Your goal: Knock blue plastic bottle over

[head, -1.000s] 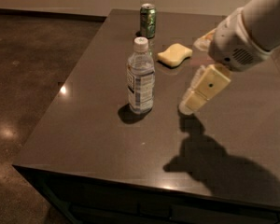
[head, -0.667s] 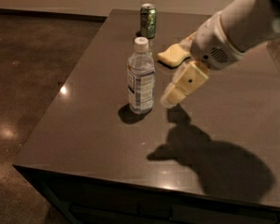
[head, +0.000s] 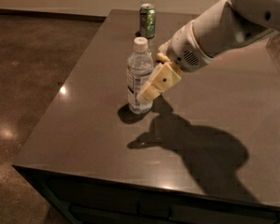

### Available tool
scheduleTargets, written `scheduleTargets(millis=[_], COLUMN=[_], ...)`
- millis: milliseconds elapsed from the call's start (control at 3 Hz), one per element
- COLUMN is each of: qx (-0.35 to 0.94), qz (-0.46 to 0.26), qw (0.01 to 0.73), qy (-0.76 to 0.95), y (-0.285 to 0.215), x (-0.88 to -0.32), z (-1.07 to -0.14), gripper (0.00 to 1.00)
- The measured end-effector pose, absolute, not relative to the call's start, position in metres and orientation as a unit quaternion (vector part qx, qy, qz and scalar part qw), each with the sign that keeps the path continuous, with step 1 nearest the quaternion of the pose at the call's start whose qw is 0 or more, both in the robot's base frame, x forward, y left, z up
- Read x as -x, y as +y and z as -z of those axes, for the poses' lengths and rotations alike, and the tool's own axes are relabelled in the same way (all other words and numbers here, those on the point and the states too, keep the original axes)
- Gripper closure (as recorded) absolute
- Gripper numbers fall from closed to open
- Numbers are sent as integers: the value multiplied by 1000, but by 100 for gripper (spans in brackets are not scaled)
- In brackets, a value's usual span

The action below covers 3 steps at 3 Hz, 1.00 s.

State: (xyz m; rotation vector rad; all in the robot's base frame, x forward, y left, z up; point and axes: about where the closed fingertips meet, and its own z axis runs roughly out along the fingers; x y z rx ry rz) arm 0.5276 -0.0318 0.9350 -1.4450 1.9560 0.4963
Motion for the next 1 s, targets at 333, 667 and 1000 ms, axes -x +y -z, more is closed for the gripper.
scheduleTargets(millis=[333, 667, 1000], qx=[547, 547, 538], qz=[-203, -219, -233], qw=[340, 347, 348], qy=[737, 730, 732], y=[-13, 5, 11], x=[-529, -531, -535], z=[-933, -931, -928], gripper=[0, 11, 26])
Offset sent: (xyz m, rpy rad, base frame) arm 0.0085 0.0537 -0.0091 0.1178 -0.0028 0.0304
